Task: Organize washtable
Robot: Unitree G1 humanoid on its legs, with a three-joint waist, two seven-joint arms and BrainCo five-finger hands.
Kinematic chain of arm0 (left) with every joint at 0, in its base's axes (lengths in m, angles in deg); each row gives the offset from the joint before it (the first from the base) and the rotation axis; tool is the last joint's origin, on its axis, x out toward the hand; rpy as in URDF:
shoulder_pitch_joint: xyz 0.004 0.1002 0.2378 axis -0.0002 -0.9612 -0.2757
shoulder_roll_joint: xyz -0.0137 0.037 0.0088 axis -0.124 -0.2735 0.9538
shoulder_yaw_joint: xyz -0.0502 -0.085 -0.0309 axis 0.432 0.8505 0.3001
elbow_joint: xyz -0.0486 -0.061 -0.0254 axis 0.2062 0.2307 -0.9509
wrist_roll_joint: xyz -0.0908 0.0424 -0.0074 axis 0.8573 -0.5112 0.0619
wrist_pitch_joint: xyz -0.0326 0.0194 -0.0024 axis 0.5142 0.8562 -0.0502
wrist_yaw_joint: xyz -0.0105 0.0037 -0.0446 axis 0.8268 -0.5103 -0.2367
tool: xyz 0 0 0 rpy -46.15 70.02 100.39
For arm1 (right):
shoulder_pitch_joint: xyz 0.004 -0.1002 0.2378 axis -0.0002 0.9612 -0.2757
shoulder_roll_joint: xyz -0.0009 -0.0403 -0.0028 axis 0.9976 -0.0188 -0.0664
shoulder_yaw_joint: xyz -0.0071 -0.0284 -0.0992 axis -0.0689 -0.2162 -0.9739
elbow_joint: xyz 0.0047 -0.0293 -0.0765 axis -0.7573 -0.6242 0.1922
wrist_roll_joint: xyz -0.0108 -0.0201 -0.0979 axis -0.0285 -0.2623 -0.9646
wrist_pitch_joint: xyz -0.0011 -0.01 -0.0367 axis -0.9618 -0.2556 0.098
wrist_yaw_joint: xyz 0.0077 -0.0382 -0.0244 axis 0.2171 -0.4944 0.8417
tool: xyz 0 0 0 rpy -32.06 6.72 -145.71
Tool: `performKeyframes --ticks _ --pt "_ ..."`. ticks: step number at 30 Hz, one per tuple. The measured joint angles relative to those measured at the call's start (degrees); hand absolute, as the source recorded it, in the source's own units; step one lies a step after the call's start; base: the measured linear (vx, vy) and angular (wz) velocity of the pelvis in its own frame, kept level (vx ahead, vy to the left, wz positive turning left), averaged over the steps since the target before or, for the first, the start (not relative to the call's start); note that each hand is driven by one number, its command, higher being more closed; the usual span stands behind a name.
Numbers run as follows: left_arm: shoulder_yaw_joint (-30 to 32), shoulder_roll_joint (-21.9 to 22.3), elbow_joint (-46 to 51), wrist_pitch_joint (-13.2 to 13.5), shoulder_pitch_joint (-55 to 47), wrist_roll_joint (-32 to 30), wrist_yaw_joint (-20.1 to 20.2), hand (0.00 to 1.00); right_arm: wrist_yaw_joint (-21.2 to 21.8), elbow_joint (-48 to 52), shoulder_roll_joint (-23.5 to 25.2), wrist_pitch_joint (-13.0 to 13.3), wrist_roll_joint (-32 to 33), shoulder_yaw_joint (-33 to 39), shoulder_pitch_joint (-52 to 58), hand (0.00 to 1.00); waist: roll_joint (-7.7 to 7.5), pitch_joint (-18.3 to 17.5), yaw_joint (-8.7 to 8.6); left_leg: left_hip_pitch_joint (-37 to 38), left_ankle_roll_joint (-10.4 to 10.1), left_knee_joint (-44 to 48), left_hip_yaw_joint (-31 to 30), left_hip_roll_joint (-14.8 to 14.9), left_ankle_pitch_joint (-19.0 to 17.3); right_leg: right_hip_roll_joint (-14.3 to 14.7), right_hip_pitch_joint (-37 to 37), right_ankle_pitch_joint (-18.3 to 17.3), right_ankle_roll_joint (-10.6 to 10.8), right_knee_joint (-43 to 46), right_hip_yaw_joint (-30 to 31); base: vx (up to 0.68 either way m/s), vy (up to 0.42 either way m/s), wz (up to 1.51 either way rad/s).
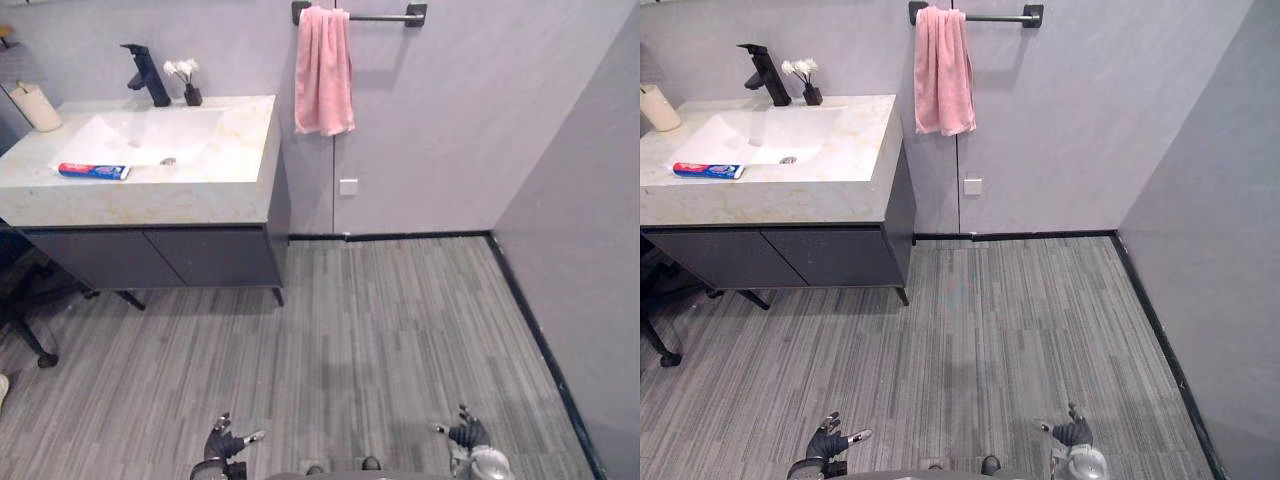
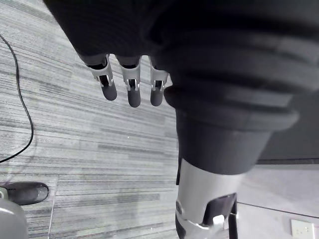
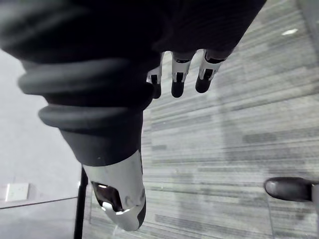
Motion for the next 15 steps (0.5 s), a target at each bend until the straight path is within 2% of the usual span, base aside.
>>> performKeyframes --ticks 8,15 --pt "-0.11 -0.08 5.99 0.91 -0.37 -1.09 0.22 0.00 0.31 4.09 -1.67 0.89 -5.91 -2.22 -0.65 0.00 0.62 1.04 -0.14 1.06 -0.01 -0.06 -0.45 -0.06 -0.01 -0.09 1.33 -0.07 0.13 -0.46 -0.86 0.07 -0.003 0.00" --pt "-0.78 -0.09 9.01 1.56 -0.71 -1.00 1.31 0.00 0.19 6.09 -1.75 0.92 -5.84 -2.13 -0.54 0.00 0.62 2.31 -0.22 0.96 -0.14 -0.08 -1.23 -0.13 -0.15 -0.21 1.33 -0.32 0.44 -0.45 -1.02 -0.02 -0.012 0.05"
